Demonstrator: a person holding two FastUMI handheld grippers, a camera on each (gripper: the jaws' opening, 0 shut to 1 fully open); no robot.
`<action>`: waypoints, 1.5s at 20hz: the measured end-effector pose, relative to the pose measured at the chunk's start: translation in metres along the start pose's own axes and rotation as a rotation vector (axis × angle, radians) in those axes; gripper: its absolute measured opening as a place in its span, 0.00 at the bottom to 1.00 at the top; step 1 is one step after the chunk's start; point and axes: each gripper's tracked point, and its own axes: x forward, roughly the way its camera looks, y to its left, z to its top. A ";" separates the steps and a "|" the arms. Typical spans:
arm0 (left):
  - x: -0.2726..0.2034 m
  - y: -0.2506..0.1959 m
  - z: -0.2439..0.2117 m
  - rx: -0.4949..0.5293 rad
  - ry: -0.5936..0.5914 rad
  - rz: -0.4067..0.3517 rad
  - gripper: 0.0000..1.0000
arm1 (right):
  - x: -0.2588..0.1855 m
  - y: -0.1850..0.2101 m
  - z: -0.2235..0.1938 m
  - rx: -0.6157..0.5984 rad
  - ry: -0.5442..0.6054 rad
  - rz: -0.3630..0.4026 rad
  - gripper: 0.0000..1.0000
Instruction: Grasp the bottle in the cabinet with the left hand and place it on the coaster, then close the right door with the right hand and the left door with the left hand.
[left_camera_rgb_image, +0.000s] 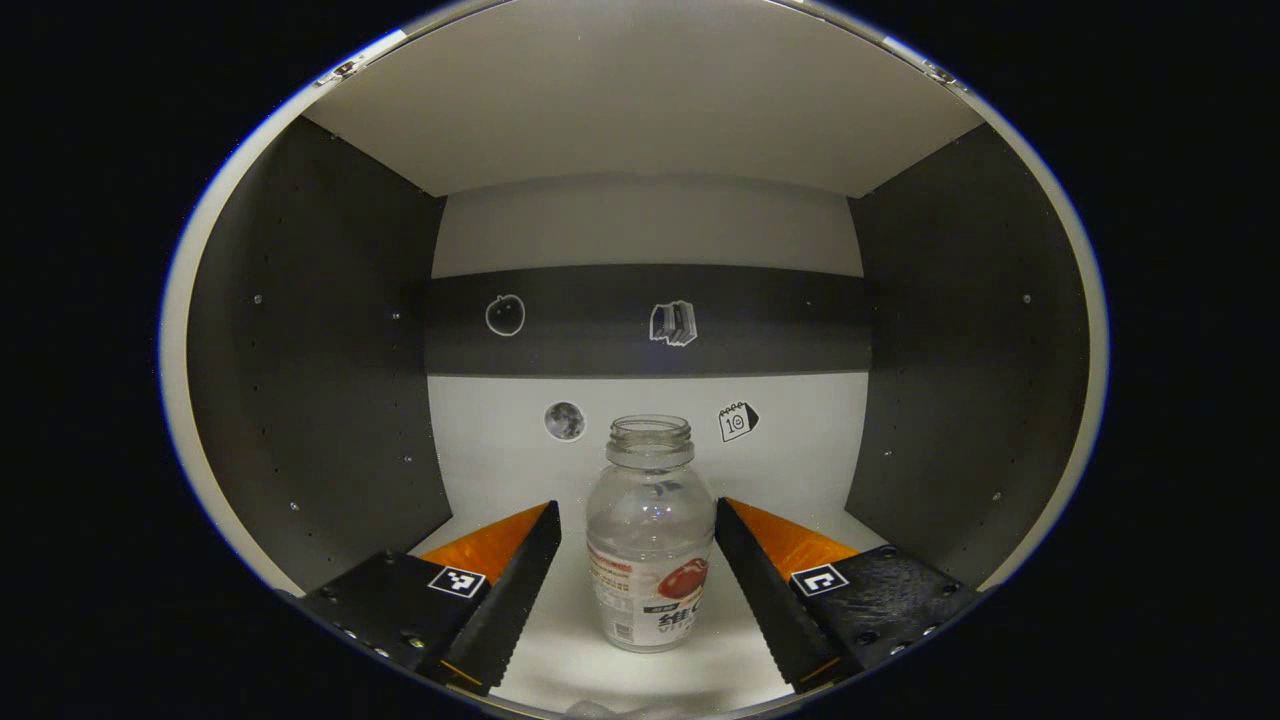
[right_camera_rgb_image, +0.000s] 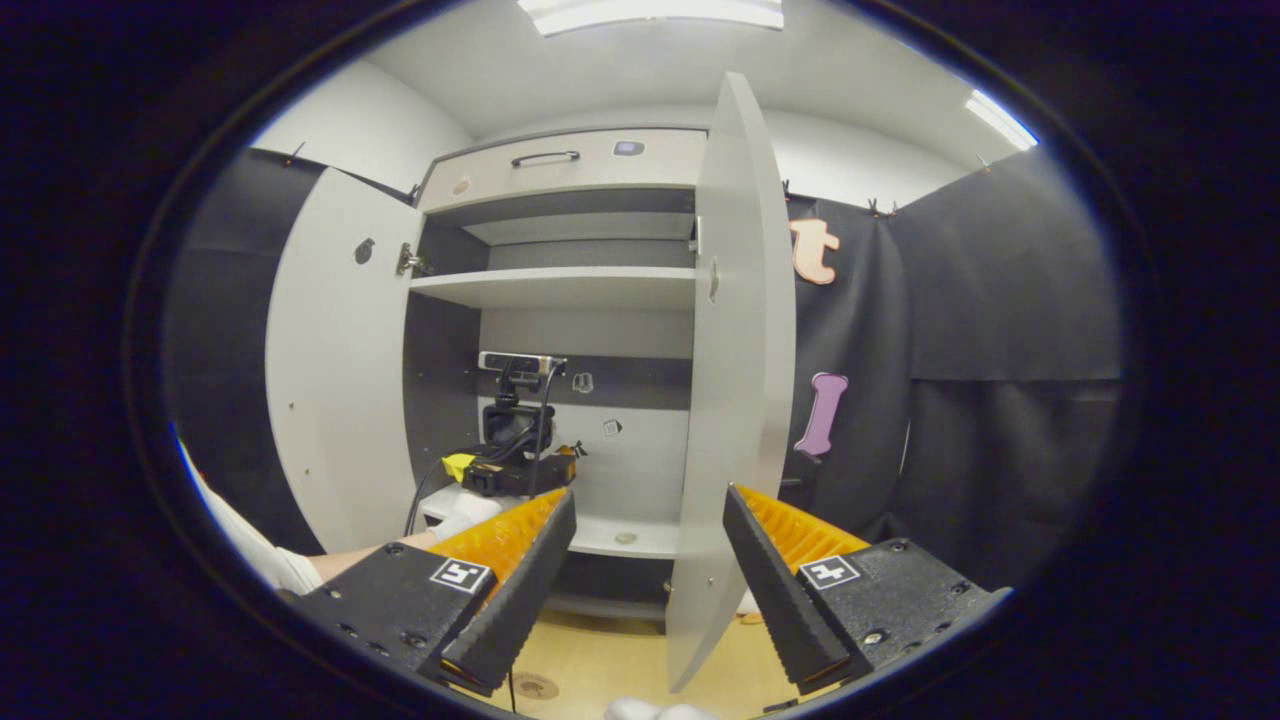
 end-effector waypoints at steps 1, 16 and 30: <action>0.005 -0.002 -0.002 -0.011 0.009 -0.006 0.95 | 0.000 0.000 0.000 -0.004 0.000 0.002 0.97; -0.032 -0.006 0.020 -0.008 -0.007 -0.080 0.77 | 0.005 -0.002 0.008 -0.007 -0.042 -0.003 0.97; -0.259 0.000 -0.030 -0.027 0.003 -0.285 0.73 | -0.033 -0.007 -0.013 0.043 -0.044 -0.069 0.97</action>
